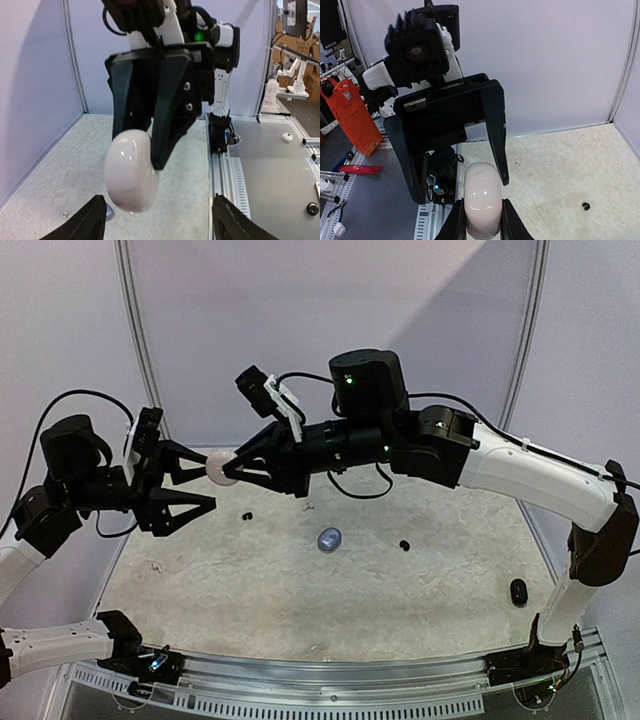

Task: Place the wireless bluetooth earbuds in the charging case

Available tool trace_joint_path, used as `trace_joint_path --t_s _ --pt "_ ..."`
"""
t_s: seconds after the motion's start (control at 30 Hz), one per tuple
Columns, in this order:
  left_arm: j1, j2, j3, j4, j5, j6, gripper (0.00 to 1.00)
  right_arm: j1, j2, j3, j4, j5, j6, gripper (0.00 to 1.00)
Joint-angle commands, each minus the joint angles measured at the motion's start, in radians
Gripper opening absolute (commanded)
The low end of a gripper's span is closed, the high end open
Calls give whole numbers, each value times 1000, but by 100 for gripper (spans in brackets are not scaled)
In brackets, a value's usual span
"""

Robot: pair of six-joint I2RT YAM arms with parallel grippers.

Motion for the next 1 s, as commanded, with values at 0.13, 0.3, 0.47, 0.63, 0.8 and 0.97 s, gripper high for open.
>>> trace_joint_path --t_s 0.13,0.3,0.47,0.63,0.8,0.97 --pt "-2 9 36 -209 -8 231 49 63 16 195 -345 135 -379 0" --pt "-14 7 20 -151 -17 178 43 74 32 215 -346 158 -424 0" --pt "-20 -1 -1 -26 16 110 48 84 54 238 -359 173 -455 0" --pt "-35 8 -22 16 27 95 41 86 61 244 -340 175 -467 0" --pt "-41 6 -45 44 14 73 29 86 65 245 -330 171 -469 0" --pt "-44 10 -51 55 22 57 33 86 64 245 -308 162 -465 0"
